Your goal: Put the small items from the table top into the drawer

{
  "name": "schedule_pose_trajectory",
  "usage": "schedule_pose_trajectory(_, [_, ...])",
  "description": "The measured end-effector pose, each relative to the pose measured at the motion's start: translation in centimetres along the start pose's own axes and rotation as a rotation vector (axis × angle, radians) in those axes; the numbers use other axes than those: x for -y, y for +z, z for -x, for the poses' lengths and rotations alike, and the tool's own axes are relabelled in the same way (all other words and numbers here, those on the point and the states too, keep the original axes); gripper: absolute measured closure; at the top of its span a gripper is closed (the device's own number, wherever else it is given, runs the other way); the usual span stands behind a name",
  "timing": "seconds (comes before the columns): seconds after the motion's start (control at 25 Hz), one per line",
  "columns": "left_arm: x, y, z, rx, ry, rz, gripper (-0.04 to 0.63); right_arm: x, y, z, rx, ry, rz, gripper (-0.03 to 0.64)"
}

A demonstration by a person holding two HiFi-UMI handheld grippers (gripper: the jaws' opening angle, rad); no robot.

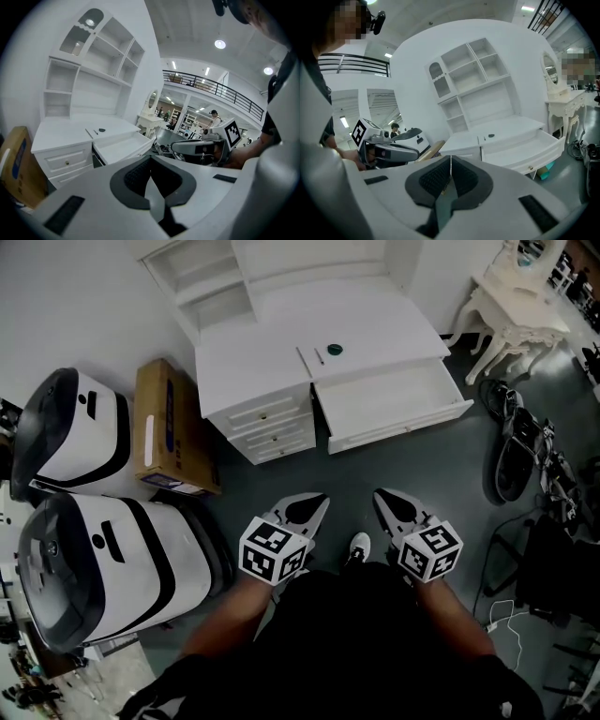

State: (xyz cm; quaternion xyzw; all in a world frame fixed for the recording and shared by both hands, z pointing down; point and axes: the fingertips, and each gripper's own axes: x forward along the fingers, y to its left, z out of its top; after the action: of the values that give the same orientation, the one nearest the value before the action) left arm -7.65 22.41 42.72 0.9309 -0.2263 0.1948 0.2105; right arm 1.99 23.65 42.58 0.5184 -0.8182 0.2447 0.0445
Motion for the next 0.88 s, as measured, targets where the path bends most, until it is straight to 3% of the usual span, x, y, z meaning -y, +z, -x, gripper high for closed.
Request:
schedule_pose_trajectory(0.52, [0.9,2.5,-5.6,0.006,0.078,0.051,0.592,6.3,2.7,0.3,0.01,0.08,0.026,0.589])
schedule_pose_trajectory(0.88, [2.0,3.5,-7.7,0.002,0.117,0.047,0.591,9.5,3.3,0.7,0.018,0.105,0.012,0.589])
